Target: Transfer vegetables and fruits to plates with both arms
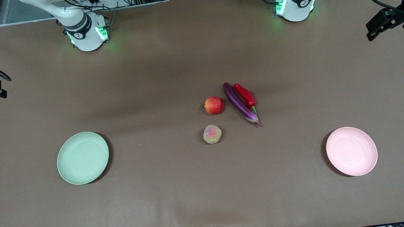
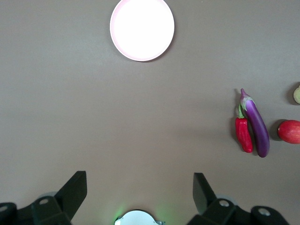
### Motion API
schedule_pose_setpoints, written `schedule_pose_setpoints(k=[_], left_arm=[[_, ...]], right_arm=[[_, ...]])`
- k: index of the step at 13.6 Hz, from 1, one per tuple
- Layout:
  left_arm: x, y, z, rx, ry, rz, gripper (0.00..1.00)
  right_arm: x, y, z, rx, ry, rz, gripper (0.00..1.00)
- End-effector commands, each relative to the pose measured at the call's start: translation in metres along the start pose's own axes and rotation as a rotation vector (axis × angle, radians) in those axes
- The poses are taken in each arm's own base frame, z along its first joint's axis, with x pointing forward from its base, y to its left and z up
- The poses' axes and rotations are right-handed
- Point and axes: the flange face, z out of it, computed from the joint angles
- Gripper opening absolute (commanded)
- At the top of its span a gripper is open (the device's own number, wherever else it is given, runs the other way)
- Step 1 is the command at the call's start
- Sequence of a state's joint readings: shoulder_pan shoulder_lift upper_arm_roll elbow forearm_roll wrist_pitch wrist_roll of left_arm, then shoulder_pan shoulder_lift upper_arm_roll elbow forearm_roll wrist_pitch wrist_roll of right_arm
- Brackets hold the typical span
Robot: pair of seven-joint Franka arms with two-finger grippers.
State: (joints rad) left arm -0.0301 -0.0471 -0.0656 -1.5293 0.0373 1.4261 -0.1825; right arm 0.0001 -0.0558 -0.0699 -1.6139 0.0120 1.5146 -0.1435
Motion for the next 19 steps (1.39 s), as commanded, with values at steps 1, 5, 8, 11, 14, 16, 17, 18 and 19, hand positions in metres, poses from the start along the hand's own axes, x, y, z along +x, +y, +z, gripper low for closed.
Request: schedule_pose_setpoints(k=[1,5,8,11,14,16,17,18,19], left_arm=[[0.000,0.002,-0.003,-0.019,-0.013,0.011,1.00],[-0.002,0.001,0.001,-0.018,-0.024,0.004,1.00],[-0.004,0.001,0.004,-0.016,-0.033,0.004,1.00],[-0.004,0.000,0.003,-0.015,-0.032,0.006,1.00],[-0.002,0.002,0.006,-0.014,-0.036,0.006,1.00],[0.001,0.002,0.010,-0.014,-0.039,0.006,1.00],[0.002,0.003,0.010,-0.014,-0.038,0.006,1.00],[0.003,0.004,0.013,-0.014,-0.041,0.006,1.00],[0.004,0.004,0.017,-0.014,-0.038,0.005,1.00]], right_arm=[[-0.007,0.000,-0.005,-0.006,0.004,0.005,1.00],[-0.007,-0.001,-0.005,-0.005,0.003,0.002,1.00],[-0.007,-0.001,-0.005,-0.006,0.004,0.003,1.00],[-0.007,-0.001,-0.005,-0.006,0.004,0.003,1.00],[-0.006,-0.002,-0.006,-0.005,0.009,0.000,1.00],[-0.005,-0.005,-0.006,-0.006,0.012,-0.003,1.00],[-0.005,-0.005,-0.006,-0.006,0.012,-0.002,1.00],[-0.005,-0.004,-0.005,-0.005,0.011,0.000,1.00],[-0.006,-0.002,-0.005,-0.005,0.009,0.003,1.00]])
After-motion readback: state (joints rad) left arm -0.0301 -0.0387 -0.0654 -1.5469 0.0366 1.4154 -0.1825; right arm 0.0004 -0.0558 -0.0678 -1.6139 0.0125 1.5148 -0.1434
